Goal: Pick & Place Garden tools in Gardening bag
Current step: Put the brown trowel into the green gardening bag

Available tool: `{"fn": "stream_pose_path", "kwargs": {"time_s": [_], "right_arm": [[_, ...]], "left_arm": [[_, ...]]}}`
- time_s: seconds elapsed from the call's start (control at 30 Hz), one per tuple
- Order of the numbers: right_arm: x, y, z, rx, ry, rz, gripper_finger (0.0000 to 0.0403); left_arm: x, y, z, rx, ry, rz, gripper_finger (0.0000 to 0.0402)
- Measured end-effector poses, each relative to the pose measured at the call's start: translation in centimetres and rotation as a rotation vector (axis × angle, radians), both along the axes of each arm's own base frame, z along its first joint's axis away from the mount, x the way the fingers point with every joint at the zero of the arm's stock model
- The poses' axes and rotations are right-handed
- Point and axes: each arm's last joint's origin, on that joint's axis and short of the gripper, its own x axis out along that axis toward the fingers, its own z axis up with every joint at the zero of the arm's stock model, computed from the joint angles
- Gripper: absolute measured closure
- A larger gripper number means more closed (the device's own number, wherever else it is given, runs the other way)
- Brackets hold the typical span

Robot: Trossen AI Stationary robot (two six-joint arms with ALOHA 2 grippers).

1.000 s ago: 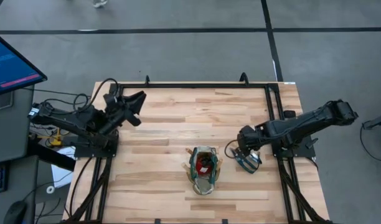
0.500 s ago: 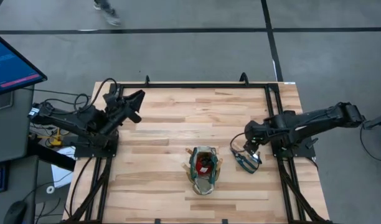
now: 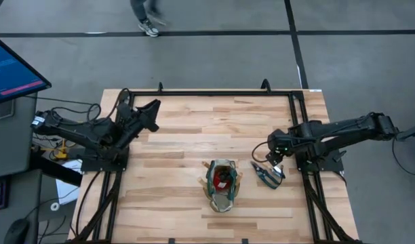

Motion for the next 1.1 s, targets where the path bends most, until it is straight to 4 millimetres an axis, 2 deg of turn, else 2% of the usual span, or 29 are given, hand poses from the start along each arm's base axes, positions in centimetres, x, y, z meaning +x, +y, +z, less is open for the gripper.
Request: {"fn": "stream_pose_path", "kwargs": {"time_s": [0.17,0.43,0.7,0.83,1.1], "right_arm": [[0.7,0.0,-0.2,0.003,-0.054,0.006,0.0147],[1.5,1.0,-3.1,0.062,-0.034,0.030,0.0147],[2.2,1.2,-5.8,0.047,0.119,0.070,0.0147],[2.9,1.4,-6.8,0.094,0.136,0.117,0.0147],[3.4,1.7,-7.0,0.110,0.110,0.147,0.0147]], "left_arm": [[-0.1,0.1,0.0,-0.007,0.013,0.028,0.0298],[-0.1,0.4,-0.1,0.026,0.082,0.091,0.0298],[-0.1,0.4,-0.1,0.051,0.116,0.098,0.0298],[-0.1,0.3,-0.1,0.055,0.114,0.091,0.0298],[0.0,0.3,0.0,0.095,0.129,0.063,0.0298]]}}
